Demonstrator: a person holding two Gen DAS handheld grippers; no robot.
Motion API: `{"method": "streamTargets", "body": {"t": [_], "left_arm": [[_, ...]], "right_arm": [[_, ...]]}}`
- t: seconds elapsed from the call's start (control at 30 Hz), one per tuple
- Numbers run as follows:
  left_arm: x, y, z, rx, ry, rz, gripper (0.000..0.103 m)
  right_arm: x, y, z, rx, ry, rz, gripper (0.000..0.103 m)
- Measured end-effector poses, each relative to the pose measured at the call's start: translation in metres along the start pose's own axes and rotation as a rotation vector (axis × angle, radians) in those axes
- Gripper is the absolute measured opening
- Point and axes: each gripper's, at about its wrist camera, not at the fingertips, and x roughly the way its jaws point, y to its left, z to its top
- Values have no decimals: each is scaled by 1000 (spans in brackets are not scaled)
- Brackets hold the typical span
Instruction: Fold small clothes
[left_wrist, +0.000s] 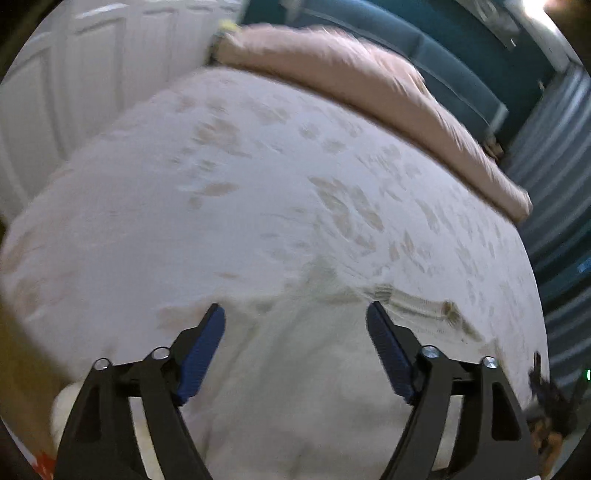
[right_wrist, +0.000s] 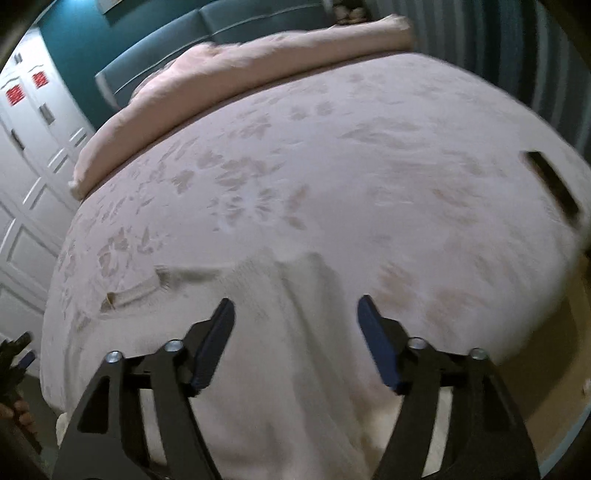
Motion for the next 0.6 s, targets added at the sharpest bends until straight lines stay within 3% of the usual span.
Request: {"method": "streamTargets", "body": {"t": [0.1, 0.13, 0.17, 0.2, 0.23, 0.33, 0.4, 0.43, 0.5, 0.57, 0.6], "left_arm": [[56, -8, -1, 2, 108, 23, 78], [71, -7, -6, -11, 138, 18, 73], [82, -6, -11, -16, 170, 15, 47], [87, -5, -13, -12, 191, 18, 32], [85, -5, -13, 2, 188, 23, 11], [51, -4, -1, -30, 91, -90, 7], [21, -2, 6, -32, 9, -114, 7], [14, 1, 7, -39, -13, -109, 7], [22, 10, 7, -48, -6, -58, 7], [54, 18, 1, -32, 74, 2, 7], [67, 20, -3, -17, 111, 34, 7]], "right_arm": [[48, 13, 5, -20, 91, -30, 69], [61, 16, 5, -15, 121, -42, 66], [73, 19, 1, -5, 151, -40, 40], [77, 22, 0, -5, 174, -29, 7], [76, 24, 2, -3, 176, -18, 8], [16, 32, 16, -7, -25, 135, 7], [-29, 24, 24, 38, -164, 266, 7], [-34, 20, 24, 47, -185, 268, 7], [-7, 9, 23, 14, -119, 115, 7], [50, -6, 14, -19, 58, -44, 7], [63, -11, 11, 4, 100, -74, 7]]}}
